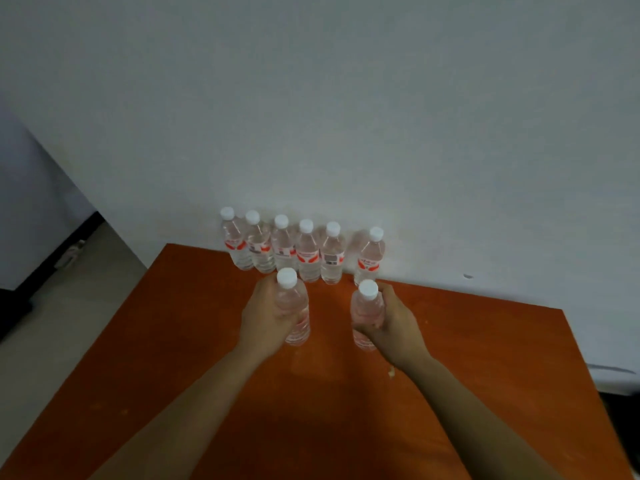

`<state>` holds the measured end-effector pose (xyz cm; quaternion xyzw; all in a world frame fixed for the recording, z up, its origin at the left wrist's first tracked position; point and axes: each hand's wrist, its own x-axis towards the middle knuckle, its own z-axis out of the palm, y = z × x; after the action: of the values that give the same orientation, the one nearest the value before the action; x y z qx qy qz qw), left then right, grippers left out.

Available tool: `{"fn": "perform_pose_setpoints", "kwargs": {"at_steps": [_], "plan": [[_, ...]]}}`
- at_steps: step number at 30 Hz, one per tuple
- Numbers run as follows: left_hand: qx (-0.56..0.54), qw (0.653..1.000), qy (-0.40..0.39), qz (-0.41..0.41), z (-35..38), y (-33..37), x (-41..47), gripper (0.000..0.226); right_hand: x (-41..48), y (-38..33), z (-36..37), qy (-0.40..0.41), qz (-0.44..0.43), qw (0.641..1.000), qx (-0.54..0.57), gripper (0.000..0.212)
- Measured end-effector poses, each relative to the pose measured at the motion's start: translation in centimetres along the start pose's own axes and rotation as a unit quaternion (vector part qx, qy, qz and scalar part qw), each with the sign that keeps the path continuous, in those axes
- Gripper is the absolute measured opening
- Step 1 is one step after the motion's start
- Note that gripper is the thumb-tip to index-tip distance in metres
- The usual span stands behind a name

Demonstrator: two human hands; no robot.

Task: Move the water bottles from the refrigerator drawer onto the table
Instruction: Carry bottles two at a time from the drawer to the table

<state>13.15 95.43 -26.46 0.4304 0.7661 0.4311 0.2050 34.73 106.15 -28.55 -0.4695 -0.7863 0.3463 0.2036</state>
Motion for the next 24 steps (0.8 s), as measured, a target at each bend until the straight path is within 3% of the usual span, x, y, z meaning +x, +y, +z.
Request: {"fn": "perform_pose_setpoints", "kwargs": {"at_steps": [6,16,21,24], "plan": [[0.046,0.998,-0.053,0.004,-2.3,-4.6,7.7,0.072,6.2,-3.6,6.3,-0.015,0.044,0.998,-0.038,0.088],[0.067,0.993,-0.088,0.042,-0.9,-7.6,15.8,0.055,13.9,-5.4,11.8,-0.026,0.078,0.996,-0.032,0.06],[0.038,0.993,-0.102,0.048,0.5,-9.5,16.7,0.066,14.7,-5.3,12.7,-0.01,0.059,0.998,0.007,0.086],[0.027,0.993,-0.106,0.053,0.9,-10.0,16.8,0.068,14.7,-4.8,12.7,0.0,0.048,0.999,0.011,0.091]]}}
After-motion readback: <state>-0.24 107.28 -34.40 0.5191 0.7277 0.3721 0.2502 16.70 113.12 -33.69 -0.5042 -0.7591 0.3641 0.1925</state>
